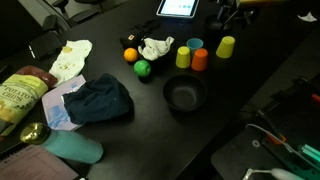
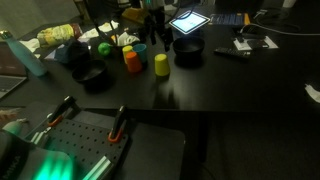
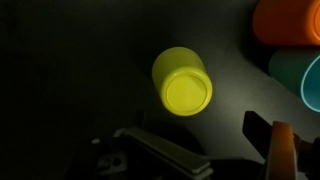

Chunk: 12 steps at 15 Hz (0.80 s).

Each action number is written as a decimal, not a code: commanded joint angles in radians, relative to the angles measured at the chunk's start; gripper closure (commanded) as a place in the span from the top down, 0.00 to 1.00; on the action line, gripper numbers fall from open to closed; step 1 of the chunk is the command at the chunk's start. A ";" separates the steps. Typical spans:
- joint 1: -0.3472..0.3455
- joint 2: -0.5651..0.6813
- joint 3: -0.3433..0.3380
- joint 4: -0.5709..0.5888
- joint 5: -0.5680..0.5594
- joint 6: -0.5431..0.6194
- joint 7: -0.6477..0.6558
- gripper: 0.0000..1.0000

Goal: Put the yellow cup on top of the others

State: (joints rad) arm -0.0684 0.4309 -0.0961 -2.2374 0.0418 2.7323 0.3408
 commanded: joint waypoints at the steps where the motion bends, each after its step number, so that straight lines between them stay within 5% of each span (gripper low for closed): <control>1: -0.013 0.070 0.015 0.070 0.072 -0.025 -0.051 1.00; 11: -0.016 0.189 0.002 0.162 0.086 -0.099 -0.071 1.00; 12: -0.013 0.192 0.001 0.168 0.085 -0.103 -0.068 0.75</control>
State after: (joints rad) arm -0.0797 0.6075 -0.0963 -2.1087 0.1077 2.6576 0.2982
